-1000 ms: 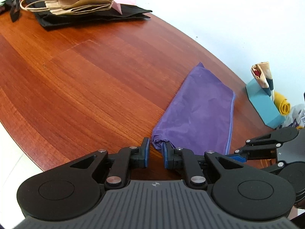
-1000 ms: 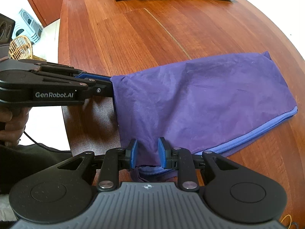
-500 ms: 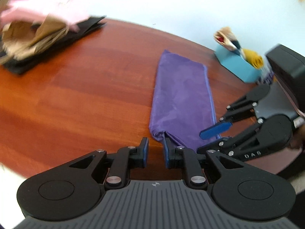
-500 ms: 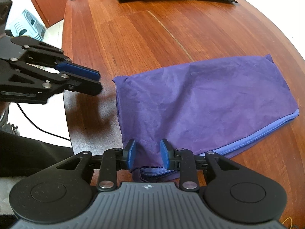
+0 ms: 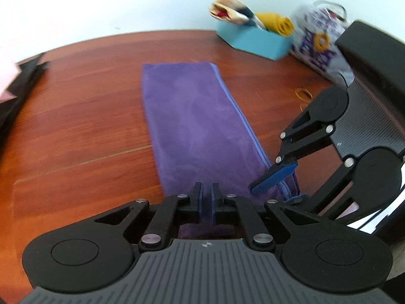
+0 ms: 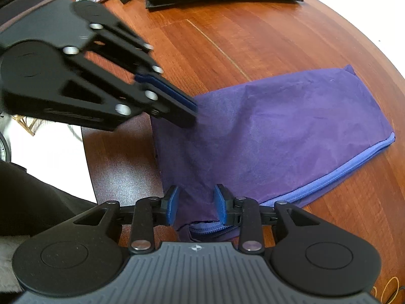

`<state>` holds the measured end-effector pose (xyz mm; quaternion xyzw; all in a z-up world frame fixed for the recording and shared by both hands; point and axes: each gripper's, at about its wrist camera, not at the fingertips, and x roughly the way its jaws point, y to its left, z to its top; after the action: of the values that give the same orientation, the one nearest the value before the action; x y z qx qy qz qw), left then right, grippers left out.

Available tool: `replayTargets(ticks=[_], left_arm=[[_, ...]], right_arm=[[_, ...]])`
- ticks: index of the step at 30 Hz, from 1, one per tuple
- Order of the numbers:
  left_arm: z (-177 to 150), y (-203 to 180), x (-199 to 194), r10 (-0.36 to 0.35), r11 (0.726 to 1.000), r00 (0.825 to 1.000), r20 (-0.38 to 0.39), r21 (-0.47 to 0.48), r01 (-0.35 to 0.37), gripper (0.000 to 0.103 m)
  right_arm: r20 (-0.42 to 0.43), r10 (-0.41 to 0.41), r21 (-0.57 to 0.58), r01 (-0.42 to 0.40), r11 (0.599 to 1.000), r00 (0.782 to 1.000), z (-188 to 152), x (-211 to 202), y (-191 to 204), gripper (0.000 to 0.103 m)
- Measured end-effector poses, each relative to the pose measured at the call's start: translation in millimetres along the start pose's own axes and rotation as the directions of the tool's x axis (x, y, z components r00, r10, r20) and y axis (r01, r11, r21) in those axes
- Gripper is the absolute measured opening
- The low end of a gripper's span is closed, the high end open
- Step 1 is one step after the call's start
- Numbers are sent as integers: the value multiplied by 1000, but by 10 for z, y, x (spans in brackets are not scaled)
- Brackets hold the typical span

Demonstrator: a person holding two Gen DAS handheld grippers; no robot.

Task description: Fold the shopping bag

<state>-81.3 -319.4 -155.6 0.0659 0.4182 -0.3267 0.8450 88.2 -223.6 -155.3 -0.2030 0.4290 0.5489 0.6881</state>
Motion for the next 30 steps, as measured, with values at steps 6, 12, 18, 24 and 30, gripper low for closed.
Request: replayTargets(ticks=[6, 12, 18, 24, 30], left_arm=[[-63, 98, 139, -35, 996, 996, -79, 75, 41, 8], [-106, 116, 144, -51, 994, 996, -69, 92, 57, 8], [-52, 152, 183, -71, 994, 993, -94, 71, 78, 8], [3, 185, 221, -88, 993, 989, -120, 67, 96, 8], [24, 247, 246, -117, 990, 984, -136, 59, 126, 8]], right_arm=[[22, -7, 4, 7, 1000, 1000, -40, -2, 10, 37], [55, -15, -3, 16, 1000, 998, -112, -22, 24, 38], [28, -56, 77, 53, 996, 998, -56, -43, 38, 43], [74, -100, 84, 94, 992, 992, 0, -94, 234, 47], [89, -137, 94, 129, 987, 987, 78, 39, 460, 47]])
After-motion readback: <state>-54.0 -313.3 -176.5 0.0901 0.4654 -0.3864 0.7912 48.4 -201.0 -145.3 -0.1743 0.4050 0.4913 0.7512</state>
